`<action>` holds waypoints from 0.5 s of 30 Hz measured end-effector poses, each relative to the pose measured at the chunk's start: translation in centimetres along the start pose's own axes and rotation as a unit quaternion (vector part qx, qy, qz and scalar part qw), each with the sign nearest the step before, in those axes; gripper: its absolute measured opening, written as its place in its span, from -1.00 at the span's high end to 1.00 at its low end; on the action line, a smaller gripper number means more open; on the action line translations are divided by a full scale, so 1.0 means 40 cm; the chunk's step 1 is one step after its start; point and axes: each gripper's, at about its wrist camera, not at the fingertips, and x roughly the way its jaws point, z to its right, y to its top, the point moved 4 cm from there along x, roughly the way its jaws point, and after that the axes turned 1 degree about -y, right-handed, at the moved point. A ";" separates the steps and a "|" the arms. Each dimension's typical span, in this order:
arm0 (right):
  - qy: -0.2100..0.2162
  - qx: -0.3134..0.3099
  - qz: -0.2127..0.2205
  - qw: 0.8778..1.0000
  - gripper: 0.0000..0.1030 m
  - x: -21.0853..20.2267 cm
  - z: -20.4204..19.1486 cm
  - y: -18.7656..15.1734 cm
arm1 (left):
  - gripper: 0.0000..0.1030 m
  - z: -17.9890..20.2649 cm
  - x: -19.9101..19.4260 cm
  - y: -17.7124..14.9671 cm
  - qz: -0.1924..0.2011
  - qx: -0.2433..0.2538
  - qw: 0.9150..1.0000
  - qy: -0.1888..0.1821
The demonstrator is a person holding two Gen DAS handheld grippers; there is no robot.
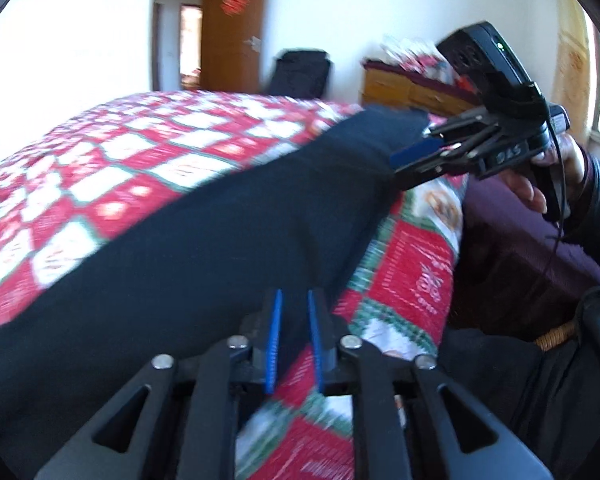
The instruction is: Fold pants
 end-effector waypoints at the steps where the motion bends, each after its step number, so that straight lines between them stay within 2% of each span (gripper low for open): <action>1: 0.019 0.000 0.012 1.000 0.02 -0.003 -0.016 0.027 | 0.27 -0.018 -0.023 -0.002 0.008 -0.006 1.000 0.016; 3: 0.053 -0.003 0.020 0.998 0.02 0.020 -0.047 0.082 | -0.09 -0.066 -0.083 -0.015 0.028 -0.021 0.997 0.063; 6: 0.082 -0.017 0.013 0.996 0.02 0.095 -0.104 0.168 | -0.14 -0.144 -0.145 -0.049 0.040 -0.040 0.991 0.117; 8: 0.129 -0.014 -0.007 0.992 0.02 0.165 -0.163 0.225 | -0.14 -0.205 -0.170 -0.089 0.032 -0.065 0.987 0.145; 13: 0.221 0.010 -0.048 0.974 0.02 0.313 -0.304 0.334 | -0.14 -0.287 -0.167 -0.212 -0.004 -0.119 0.982 0.148; 15: 0.243 0.019 -0.060 0.968 0.02 0.367 -0.358 0.368 | -0.21 -0.271 -0.173 -0.224 0.010 -0.110 0.983 0.147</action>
